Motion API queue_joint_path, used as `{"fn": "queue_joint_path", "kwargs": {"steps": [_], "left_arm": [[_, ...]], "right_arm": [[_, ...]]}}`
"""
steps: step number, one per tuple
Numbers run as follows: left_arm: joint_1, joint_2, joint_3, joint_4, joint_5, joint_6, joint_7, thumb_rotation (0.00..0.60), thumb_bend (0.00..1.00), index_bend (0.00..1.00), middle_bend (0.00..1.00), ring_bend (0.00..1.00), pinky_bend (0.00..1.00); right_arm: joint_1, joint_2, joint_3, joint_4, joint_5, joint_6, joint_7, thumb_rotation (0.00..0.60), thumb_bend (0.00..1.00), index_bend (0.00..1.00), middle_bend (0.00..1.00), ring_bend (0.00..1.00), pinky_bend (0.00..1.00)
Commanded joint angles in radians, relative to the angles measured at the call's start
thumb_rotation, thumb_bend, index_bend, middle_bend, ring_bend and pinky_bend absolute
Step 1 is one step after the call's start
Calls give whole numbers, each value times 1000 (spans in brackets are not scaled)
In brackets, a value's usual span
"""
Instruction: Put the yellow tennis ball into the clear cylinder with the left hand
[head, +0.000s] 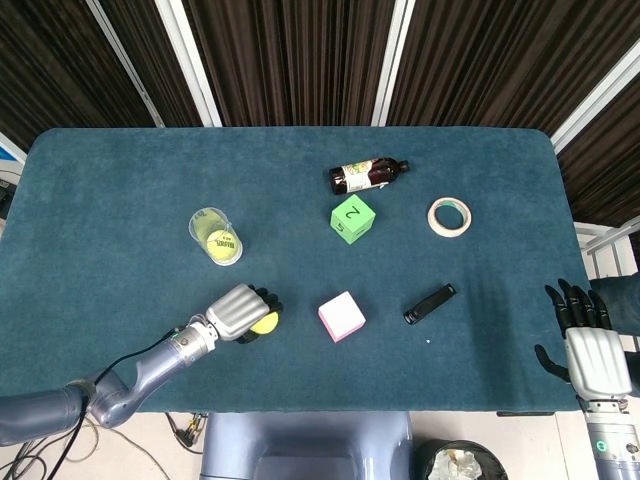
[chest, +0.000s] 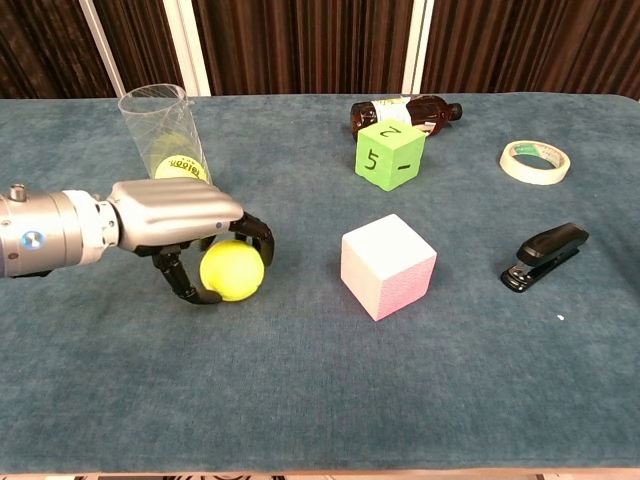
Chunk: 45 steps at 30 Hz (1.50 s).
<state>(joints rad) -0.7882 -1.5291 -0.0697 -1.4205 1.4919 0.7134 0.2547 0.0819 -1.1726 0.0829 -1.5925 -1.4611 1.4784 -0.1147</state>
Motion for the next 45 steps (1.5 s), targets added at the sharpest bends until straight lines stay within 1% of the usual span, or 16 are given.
{"fn": "queue_joint_path", "kwargs": {"steps": [1,3,8,13,18,22,25,30,34,38,42,45], "left_arm": [[-1,-8,5,6,-13,5,15,600,348,436,462,399,572],[1,-11,2,6,-15,20,22,600,368,457,485,418,590],[7,4,-21,-27,-1,91,21,600,373,463,494,423,593],[5,55,-61,-110,30,169,-10,600,373,471,498,423,593],[4,118,-92,-169,100,265,43,600,373,471,496,423,593],[16,177,-130,-224,103,330,59,600,373,466,489,423,590],[30,243,-162,-264,99,373,120,600,373,463,488,423,589],[72,362,-183,-344,49,400,144,600,370,463,487,423,588],[98,407,-181,-341,23,414,128,600,369,462,486,423,588],[120,432,-179,-294,0,430,76,600,369,461,486,423,588],[124,422,-177,-231,-15,433,41,600,367,458,484,423,588],[112,397,-170,-168,-22,418,39,600,363,457,482,423,588]], "right_arm": [[0,2,-1,-2,-2,1,4,600,352,90,0,0,0],[-1,2,0,-3,-4,3,7,600,352,90,0,0,0],[-2,1,1,-4,1,3,8,600,353,90,0,0,0],[-2,-4,5,-4,8,2,5,600,352,90,0,0,0],[0,-10,5,-2,9,2,-8,600,352,90,0,0,0],[2,-14,3,-1,10,-4,-13,600,352,90,0,0,0],[4,-18,2,4,6,-4,-18,600,353,90,0,0,0],[6,-24,3,9,10,-8,-22,600,352,90,0,0,0],[6,-26,4,8,10,-6,-26,600,352,90,0,0,0],[3,-27,5,5,5,5,-34,600,352,90,0,0,0],[2,-27,9,5,9,10,-34,600,352,90,0,0,0],[0,-25,12,5,10,15,-33,600,353,90,0,0,0]]}}
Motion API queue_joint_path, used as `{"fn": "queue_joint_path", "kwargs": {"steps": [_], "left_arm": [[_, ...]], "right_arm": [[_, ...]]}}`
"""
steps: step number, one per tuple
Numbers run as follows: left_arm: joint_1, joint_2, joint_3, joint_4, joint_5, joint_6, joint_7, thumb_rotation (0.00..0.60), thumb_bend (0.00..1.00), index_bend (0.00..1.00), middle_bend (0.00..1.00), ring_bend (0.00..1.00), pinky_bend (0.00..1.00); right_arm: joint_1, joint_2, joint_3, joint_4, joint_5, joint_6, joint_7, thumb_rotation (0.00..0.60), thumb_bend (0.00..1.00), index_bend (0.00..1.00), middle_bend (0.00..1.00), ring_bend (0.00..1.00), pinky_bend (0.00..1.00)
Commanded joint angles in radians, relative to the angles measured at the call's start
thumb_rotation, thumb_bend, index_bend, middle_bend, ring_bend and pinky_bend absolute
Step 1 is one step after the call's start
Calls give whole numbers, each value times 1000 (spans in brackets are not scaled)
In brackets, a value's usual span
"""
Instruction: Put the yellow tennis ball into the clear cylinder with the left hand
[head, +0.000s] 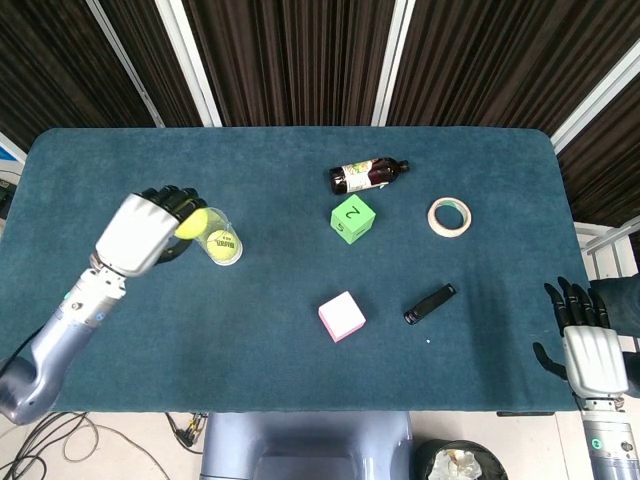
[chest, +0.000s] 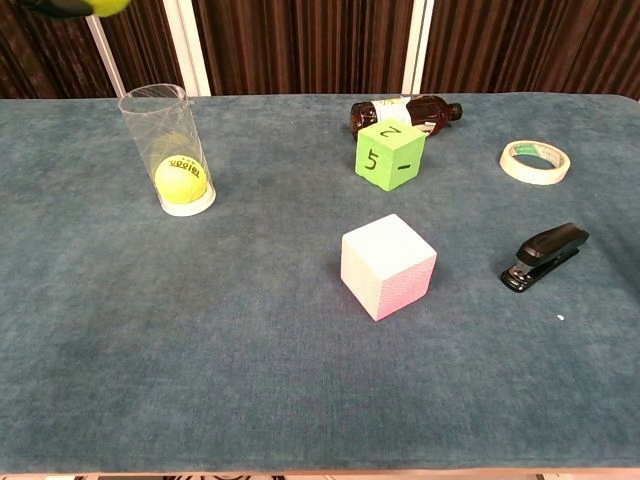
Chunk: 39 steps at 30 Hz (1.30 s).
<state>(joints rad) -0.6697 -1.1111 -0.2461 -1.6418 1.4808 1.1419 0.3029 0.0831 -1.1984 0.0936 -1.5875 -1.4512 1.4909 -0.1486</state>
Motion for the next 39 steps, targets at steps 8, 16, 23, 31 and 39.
{"fn": "queue_joint_path", "kwargs": {"steps": [8,16,23,31,39], "left_arm": [[-40,-88,19,145,-30,-50,6,600,325,448,471,418,586],[-61,-127,27,169,-50,-76,30,600,290,437,458,403,579],[-77,-141,31,167,-103,-116,96,600,191,372,346,314,529],[-94,-157,37,148,-131,-133,162,600,74,307,204,111,362],[-87,-119,28,80,-137,-104,171,600,44,284,186,66,276]], "right_arm": [[-3,2,4,-1,-1,10,-4,600,352,90,0,0,0],[-5,7,7,-5,0,16,5,600,352,90,0,0,0],[-6,7,8,-8,1,15,10,600,352,90,0,0,0],[-5,5,9,-11,2,16,6,600,352,90,0,0,0],[-6,7,11,-12,3,17,9,600,352,89,0,0,0]]}}
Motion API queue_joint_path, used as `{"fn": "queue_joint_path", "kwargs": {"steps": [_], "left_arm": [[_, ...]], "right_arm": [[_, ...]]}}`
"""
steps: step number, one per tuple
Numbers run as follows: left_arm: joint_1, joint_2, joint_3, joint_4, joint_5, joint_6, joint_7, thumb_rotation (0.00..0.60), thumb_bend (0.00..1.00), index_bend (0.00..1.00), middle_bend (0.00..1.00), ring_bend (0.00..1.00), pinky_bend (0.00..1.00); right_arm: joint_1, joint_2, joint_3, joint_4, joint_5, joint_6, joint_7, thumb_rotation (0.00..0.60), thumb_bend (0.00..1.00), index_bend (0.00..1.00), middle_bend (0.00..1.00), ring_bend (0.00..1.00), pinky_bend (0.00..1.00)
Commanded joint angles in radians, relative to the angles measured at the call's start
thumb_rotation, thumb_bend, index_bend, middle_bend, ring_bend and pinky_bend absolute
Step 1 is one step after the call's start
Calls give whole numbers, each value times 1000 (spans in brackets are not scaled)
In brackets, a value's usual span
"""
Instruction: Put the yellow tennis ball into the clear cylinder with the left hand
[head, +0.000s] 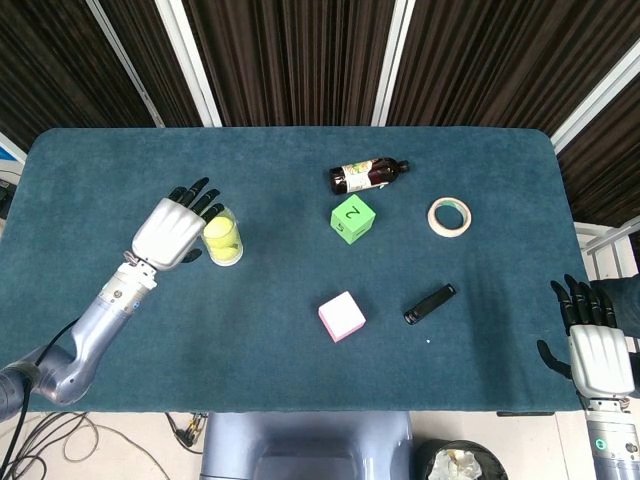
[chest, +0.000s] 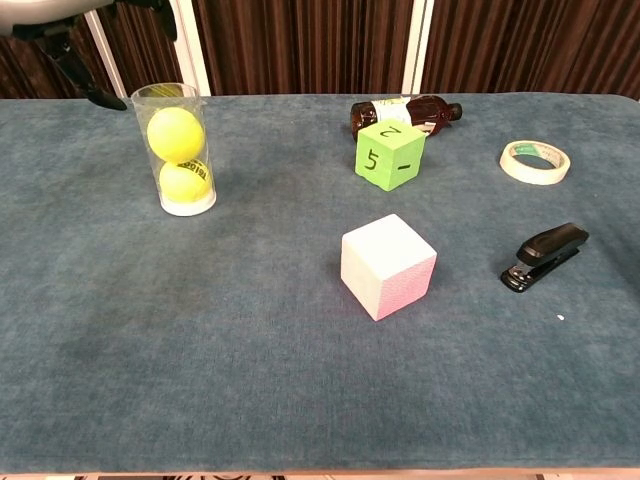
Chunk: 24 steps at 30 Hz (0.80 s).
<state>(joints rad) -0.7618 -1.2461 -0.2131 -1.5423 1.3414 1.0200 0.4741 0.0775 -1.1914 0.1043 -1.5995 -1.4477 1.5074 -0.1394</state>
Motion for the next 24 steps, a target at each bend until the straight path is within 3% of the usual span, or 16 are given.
{"fn": "queue_joint_path", "kwargs": {"steps": [1,8,15,24], "left_arm": [[9,22,-8,-29,10,32,-4,600,48,283,189,68,276],[113,100,4,-153,58,204,-42,600,70,262,185,73,279],[285,251,108,-312,83,323,-75,600,69,244,155,71,279],[494,269,238,-217,134,484,-211,600,52,206,100,62,256]], "right_arm": [[0,0,0,-1,-1,1,0,600,352,89,0,0,0],[-1,1,0,-5,-6,6,1,600,352,90,0,0,0],[-1,0,-2,-5,-13,7,6,600,353,90,0,0,0],[-2,1,-3,0,-30,20,17,600,352,90,0,0,0]]}}
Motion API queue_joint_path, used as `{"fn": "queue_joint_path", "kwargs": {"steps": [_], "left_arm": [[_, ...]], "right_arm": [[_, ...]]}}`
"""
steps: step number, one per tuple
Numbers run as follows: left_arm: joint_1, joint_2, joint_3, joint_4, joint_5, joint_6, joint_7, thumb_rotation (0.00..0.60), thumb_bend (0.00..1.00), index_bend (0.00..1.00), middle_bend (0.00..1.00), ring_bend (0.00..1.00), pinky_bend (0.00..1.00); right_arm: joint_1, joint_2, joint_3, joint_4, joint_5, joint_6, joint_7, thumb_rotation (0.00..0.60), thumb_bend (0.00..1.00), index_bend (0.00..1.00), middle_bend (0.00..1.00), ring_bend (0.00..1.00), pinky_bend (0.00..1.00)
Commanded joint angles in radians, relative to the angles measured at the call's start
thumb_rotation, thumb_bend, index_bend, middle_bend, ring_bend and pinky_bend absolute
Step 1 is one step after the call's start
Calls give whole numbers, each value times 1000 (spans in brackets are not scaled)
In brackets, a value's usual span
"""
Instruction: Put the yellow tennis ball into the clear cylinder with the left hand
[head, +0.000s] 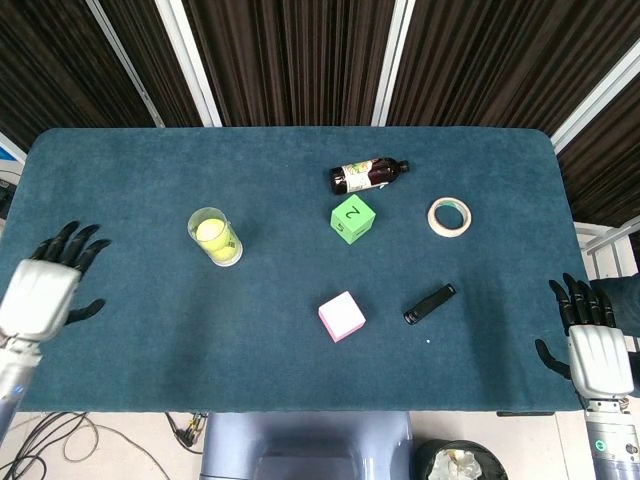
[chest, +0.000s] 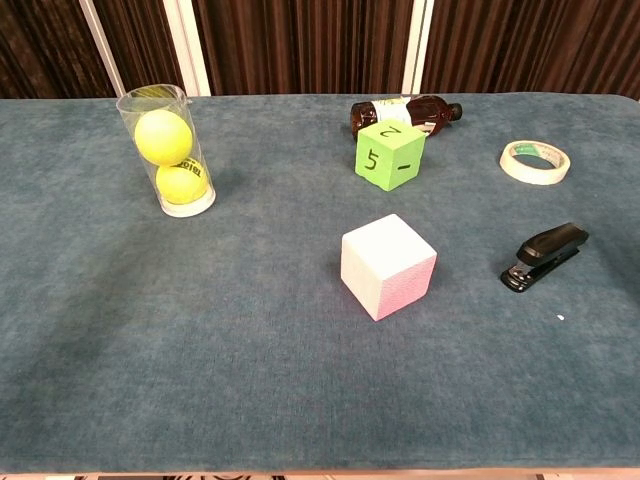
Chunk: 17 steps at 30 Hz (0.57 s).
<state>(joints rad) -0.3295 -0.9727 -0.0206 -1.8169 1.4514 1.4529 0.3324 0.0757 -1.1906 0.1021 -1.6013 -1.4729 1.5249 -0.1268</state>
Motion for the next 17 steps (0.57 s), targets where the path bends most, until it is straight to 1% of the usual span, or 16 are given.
{"fn": "queue_joint_path", "kwargs": {"steps": [1,6,8,9,12,17], "left_arm": [[77,-12,53,80,30,64,-87,600,51,204,98,62,253],[134,-80,78,249,86,129,-162,600,51,200,86,42,200],[149,-114,84,337,102,145,-206,600,51,197,85,41,198],[154,-126,82,363,100,148,-228,600,52,196,85,41,198],[164,-152,71,422,88,147,-303,600,52,193,84,41,198],[165,-169,60,473,108,157,-363,600,52,192,83,41,195]], "right_arm": [[0,0,0,3,-7,4,6,600,352,90,0,0,0],[-2,-1,1,7,-17,17,17,600,352,90,0,0,0],[-3,-1,3,7,-21,24,22,600,352,90,0,0,0],[-4,-1,4,8,-23,27,24,600,352,90,0,0,0],[-6,-1,4,7,-26,33,28,600,352,90,0,0,0],[-5,-4,0,6,-30,30,22,600,352,90,0,0,0]]}}
